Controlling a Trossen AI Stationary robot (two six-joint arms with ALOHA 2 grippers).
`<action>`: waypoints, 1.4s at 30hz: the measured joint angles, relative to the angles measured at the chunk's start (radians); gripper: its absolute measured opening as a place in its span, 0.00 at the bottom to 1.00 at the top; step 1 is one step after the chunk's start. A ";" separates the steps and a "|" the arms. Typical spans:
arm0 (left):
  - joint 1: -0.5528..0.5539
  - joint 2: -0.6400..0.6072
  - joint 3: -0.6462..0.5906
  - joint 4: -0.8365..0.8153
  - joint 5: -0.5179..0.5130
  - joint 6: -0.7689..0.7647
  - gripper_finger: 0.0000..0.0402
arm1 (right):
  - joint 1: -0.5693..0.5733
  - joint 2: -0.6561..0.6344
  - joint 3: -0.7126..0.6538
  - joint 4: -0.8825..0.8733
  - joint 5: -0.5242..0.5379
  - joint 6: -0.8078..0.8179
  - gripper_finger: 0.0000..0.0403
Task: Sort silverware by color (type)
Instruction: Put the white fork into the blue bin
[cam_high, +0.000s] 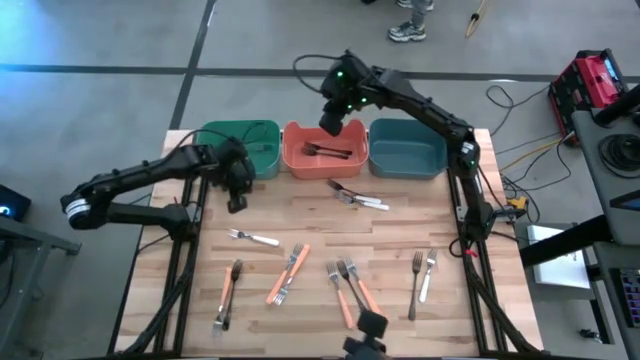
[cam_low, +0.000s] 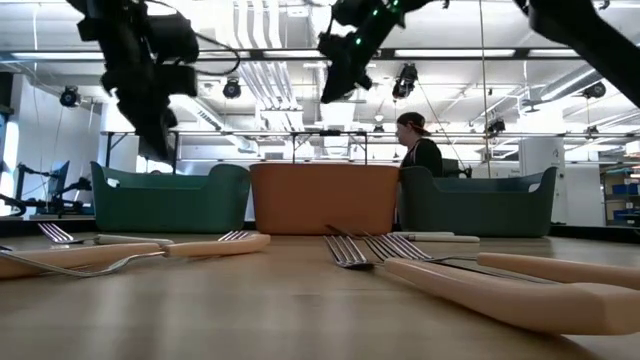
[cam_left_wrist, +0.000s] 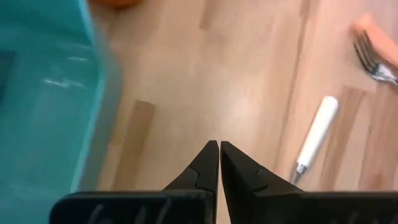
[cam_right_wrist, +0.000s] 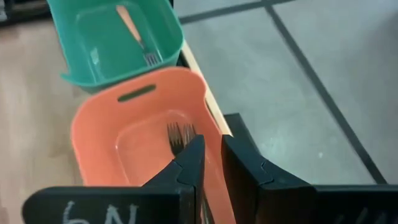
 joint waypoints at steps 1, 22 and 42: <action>-0.003 0.000 -0.002 0.006 0.011 0.000 0.00 | 0.000 -0.012 0.000 -0.002 0.000 0.004 0.12; -0.350 0.037 0.013 0.028 0.037 -0.183 0.00 | 0.000 -0.122 -0.003 -0.013 -0.132 0.008 0.11; -0.451 0.295 0.007 0.056 0.024 -0.219 0.02 | -0.002 -0.122 -0.004 -0.075 -0.132 -0.049 0.11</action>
